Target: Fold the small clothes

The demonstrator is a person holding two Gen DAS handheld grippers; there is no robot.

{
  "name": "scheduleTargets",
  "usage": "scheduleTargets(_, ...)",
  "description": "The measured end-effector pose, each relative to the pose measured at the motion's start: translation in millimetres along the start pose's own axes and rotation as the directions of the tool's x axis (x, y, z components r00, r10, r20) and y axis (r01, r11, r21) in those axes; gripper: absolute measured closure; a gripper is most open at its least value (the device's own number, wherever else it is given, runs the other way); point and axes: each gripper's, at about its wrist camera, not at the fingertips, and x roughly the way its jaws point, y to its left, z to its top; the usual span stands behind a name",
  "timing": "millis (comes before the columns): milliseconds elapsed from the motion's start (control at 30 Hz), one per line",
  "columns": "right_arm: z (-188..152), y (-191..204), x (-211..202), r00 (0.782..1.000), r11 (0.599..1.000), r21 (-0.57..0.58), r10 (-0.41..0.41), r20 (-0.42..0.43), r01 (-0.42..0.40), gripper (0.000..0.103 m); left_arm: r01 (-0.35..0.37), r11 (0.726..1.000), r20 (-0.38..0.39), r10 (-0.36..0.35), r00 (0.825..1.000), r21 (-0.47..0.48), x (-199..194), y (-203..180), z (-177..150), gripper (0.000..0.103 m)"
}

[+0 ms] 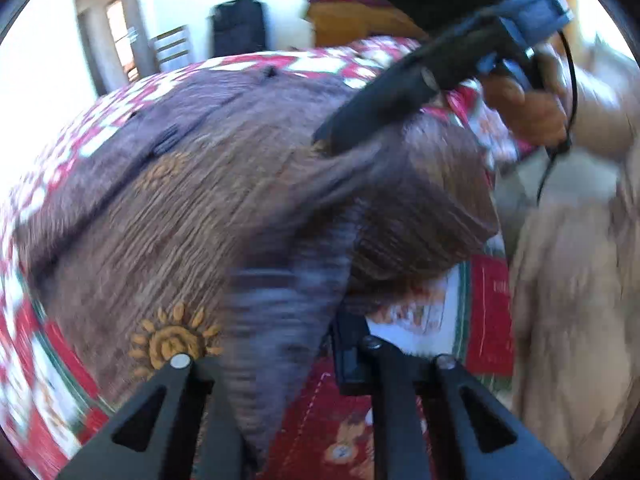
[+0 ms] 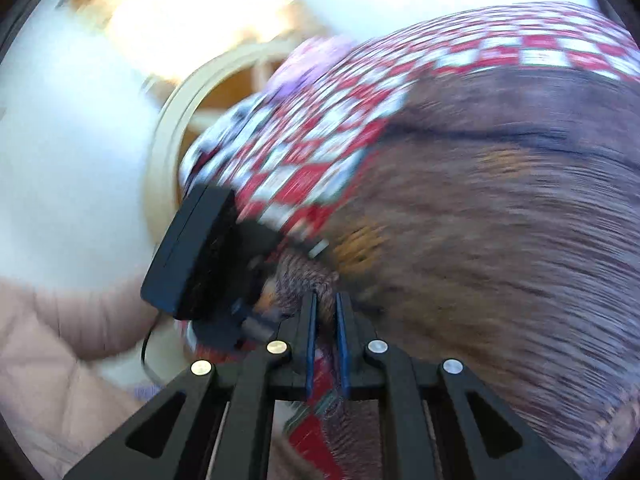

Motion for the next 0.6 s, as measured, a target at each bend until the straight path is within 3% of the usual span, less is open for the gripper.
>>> scheduleTargets(67, -2.5, -18.9, -32.6, 0.993, 0.995, 0.097, -0.023, 0.117, 0.011, 0.093, -0.006, 0.999, 0.016, 0.007, 1.0, -0.052, -0.9, -2.9, -4.9, 0.088)
scheduleTargets(167, -21.8, -45.7, -96.6, 0.957, 0.97, 0.241, -0.093, 0.275, 0.025, 0.09, 0.006, 0.998, 0.024, -0.004, 1.0, -0.068, -4.2, -15.2, -9.6, 0.088)
scheduleTargets(200, -30.4, -52.5, -116.7, 0.942, 0.957, 0.284, -0.14, 0.304, 0.05, 0.074, 0.002, 0.998, 0.021, -0.001, 1.0, -0.063, -4.4, -17.2, -9.8, 0.088)
scheduleTargets(233, -45.4, -60.3, -142.5, 0.921, 0.935, 0.339, -0.216, 0.323, 0.1, 0.043, -0.007, 0.998, 0.015, 0.008, 1.0, -0.056, -3.9, -20.4, -10.5, 0.088)
scheduleTargets(267, -53.7, -63.6, -158.3, 0.904, 0.915, 0.376, -0.276, 0.327, 0.143, 0.03, -0.011, 0.999, 0.015, 0.012, 1.0, -0.053, -2.9, -17.1, -10.9, 0.087)
scheduleTargets(300, -66.4, -66.0, -175.1, 0.882, 0.893, 0.413, -0.334, 0.334, 0.182, 0.023, -0.011, 0.999, 0.017, 0.012, 1.0, -0.049, -1.4, -18.5, -9.8, 0.084)
scheduleTargets(333, -80.9, -68.4, -190.9, 0.869, 0.874, 0.44, -0.372, 0.328, 0.208, 0.023, -0.001, 0.999, 0.018, 0.002, 1.0, -0.051, -0.6, -20.3, -8.9, 0.082)
scheduleTargets(400, -106.7, -67.9, -208.9, 0.854, 0.829, 0.476, -0.451, 0.259, 0.293, 0.025, 0.021, 0.998, 0.014, -0.02, 1.0, -0.059, 1.2, -16.3, -5.8, 0.067)
scheduleTargets(433, -115.6, -63.1, -210.1, 0.839, 0.813, 0.463, -0.494, 0.229, 0.353, 0.031, 0.034, 0.998, 0.012, -0.033, 0.999, -0.061, 3.3, -16.5, -2.2, 0.062)
scheduleTargets(500, -126.9, -60.9, -204.6, 0.831, 0.794, 0.445, -0.529, 0.173, 0.414, 0.045, 0.042, 0.998, 0.012, -0.041, 0.999, -0.054, 8.4, -13.6, 6.5, 0.049)
scheduleTargets(600, -141.2, -70.1, -186.1, 0.82, 0.751, 0.446, -0.569, 0.063, 0.487, 0.051, 0.001, 1.0, 0.013, -0.001, 1.0, -0.015, 12.4, -22.8, 7.9, 0.049)
